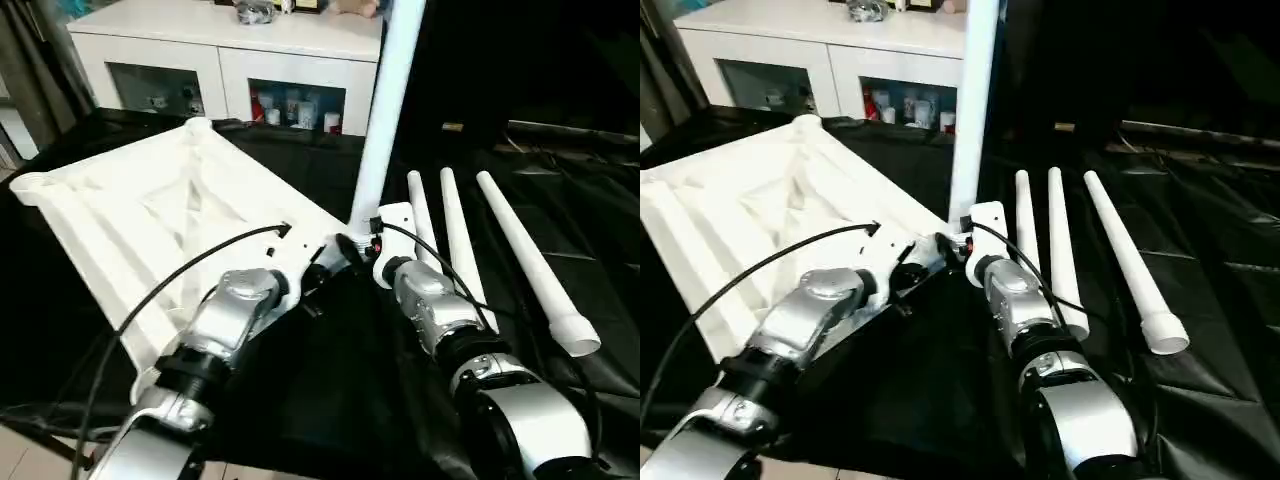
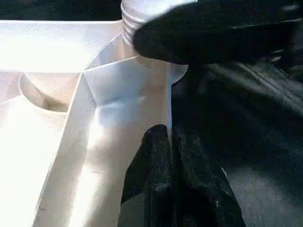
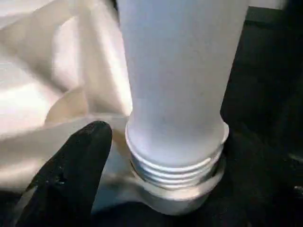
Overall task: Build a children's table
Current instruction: Insert table leg to table base
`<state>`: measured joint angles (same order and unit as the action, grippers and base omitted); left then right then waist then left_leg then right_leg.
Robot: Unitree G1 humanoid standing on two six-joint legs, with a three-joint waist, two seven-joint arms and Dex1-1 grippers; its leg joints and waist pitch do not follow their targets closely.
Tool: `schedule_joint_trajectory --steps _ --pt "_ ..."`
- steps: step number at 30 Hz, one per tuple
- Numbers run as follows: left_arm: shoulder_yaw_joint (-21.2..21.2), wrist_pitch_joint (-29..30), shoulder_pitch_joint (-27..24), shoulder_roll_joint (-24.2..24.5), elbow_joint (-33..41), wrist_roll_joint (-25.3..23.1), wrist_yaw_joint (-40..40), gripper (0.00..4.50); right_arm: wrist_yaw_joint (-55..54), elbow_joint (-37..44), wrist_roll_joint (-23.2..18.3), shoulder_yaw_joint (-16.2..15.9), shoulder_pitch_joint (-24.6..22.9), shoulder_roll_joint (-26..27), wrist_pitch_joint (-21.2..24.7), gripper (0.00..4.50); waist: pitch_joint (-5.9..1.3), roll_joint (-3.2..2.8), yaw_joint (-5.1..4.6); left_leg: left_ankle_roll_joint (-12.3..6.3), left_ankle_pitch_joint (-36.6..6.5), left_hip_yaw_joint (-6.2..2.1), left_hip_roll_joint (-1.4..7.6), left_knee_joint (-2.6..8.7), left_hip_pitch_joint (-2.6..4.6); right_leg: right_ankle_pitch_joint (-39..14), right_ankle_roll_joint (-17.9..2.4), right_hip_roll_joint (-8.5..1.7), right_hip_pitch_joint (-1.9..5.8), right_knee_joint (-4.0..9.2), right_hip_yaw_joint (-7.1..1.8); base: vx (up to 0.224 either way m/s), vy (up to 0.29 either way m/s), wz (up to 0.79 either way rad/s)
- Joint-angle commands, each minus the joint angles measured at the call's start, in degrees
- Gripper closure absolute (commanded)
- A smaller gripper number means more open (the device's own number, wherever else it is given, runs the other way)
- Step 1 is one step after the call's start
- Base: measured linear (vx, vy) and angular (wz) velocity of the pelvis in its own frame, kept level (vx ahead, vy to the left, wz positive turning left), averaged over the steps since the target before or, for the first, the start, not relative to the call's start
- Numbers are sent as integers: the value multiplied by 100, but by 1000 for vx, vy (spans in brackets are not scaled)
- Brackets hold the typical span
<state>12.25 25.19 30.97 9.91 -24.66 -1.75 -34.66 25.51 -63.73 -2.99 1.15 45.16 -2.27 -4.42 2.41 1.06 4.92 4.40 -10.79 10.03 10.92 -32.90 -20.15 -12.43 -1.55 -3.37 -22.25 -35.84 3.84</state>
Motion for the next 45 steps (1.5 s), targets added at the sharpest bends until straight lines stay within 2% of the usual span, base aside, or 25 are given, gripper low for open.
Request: schedule_joint_trajectory --steps 1,3,6,8,9,12,16,24,30,33,34,35,37,38,39,40,41,42,43,45 --pt "26 -224 -283 99 53 251 -414 450 642 177 78 -233 -17 -85 -116 62 -292 52 34 -395 -688 -65 232 334 -55 -805 -1047 -537 271 466 -321 0 0 0" --pt "23 -249 -338 186 126 281 -530 450 857 232 90 -282 -35 -191 -142 62 -297 54 42 -452 -609 -63 240 327 -43 -661 -1119 -530 276 452 -313 0 0 0" --pt "25 -462 -565 520 406 439 -1034 450 1682 383 257 -534 -120 -595 -393 62 -299 49 41 -511 -574 -54 250 312 -49 -523 -1202 -527 279 429 -313 0 0 0" --pt "32 -540 -647 631 508 487 -1212 450 1959 425 257 -567 -141 -704 -412 62 -300 38 40 -554 -566 -54 246 310 -41 -412 -1254 -509 264 417 -311 0 0 0" --pt "15 -561 -701 697 571 537 -1334 450 2142 463 206 -555 -143 -764 -386 62 -305 51 34 -581 -550 -53 246 305 -48 -351 -1280 -507 276 402 -313 0 0 0" --pt "-19 -522 -820 875 738 607 -1591 450 2750 532 149 -616 -161 -931 -376 62 -291 44 39 -572 -645 -48 253 309 -38 -506 -1312 -508 264 416 -314 0 0 0" --pt "-14 -542 -847 970 742 609 -1664 450 2946 526 213 -738 -191 -998 -437 62 -303 50 47 -588 -553 -45 251 296 -35 -320 -1367 -497 264 385 -312 0 0 0" --pt "-44 -520 -933 1063 863 625 -1805 450 3156 544 171 -725 -228 -949 -390 141 -293 61 45 -555 -602 -49 254 306 -40 -521 -1313 -504 264 400 -310 0 0 0" --pt "-11 -493 -971 1119 919 670 -1865 450 3161 545 103 -726 -249 -899 -351 176 -304 54 40 -575 -537 -48 250 295 -37 -379 -1344 -498 264 380 -309 0 0 0" --pt "27 -387 -946 1024 885 629 -1768 450 2582 357 186 -664 -287 -790 -195 178 -302 56 32 -570 -511 -48 244 297 -45 -353 -1345 -495 271 381 -308 0 0 0" --pt "36 -350 -936 1007 874 610 -1731 450 2457 307 210 -657 -288 -773 -178 178 -288 61 19 -534 -576 -52 244 308 -45 -491 -1322 -497 260 397 -306 0 0 0" --pt "46 -244 -827 858 707 478 -1444 450 1867 90 300 -614 -290 -694 -99 179 -279 60 13 -503 -654 -53 244 317 -41 -634 -1300 -499 255 414 -304 0 0 0" --pt "5 -69 -627 590 395 307 -923 450 1088 -135 325 -502 -291 -544 44 180 -216 44 -8 -265 -1073 -57 242 365 30 -1546 -1119 -510 203 532 -316 0 0 0" --pt "5 -69 -627 590 395 307 -923 450 1088 -135 325 -502 -291 -544 44 180 -210 48 -8 -205 -1190 -62 242 371 44 -1798 -1056 -523 203 554 -318 0 0 0" --pt "-142 50 -359 244 -45 160 -181 450 247 -284 88 -179 -238 -289 283 180 -204 54 -3 -125 -1370 -84 252 387 50 -2187 -934 -545 209 588 -318 0 0 0" --pt "-205 79 -252 111 -221 111 111 450 -79 -337 -23 -40 -210 -180 373 180 -194 16 -13 -42 -1566 -80 241 400 116 -2392 -859 -512 147 622 -329 0 0 0" --pt "-292 63 -112 -50 -446 44 521 450 -421 -390 -118 80 -184 -48 435 180 -189 33 -15 -17 -1626 -82 232 399 128 -2460 -824 -524 152 642 -337 0 0 0" --pt "-316 59 -57 -112 -527 29 644 450 -559 -408 -141 116 -172 14 454 181 -210 40 -13 31 -1641 -106 230 420 108 -2448 -753 -520 182 625 -333 0 0 0" --pt "-388 47 157 -360 -827 -24 1096 450 -1102 -481 -218 231 -98 315 494 181 -214 1 -1 29 -1677 -97 236 421 127 -2380 -731 -525 142 637 -345 0 0 0" --pt "-376 69 262 -474 -946 -48 1210 450 -1328 -499 -203 223 -9 522 441 181 -230 23 20 47 -1705 -98 230 416 151 -2232 -729 -521 134 629 -344 0 0 0"
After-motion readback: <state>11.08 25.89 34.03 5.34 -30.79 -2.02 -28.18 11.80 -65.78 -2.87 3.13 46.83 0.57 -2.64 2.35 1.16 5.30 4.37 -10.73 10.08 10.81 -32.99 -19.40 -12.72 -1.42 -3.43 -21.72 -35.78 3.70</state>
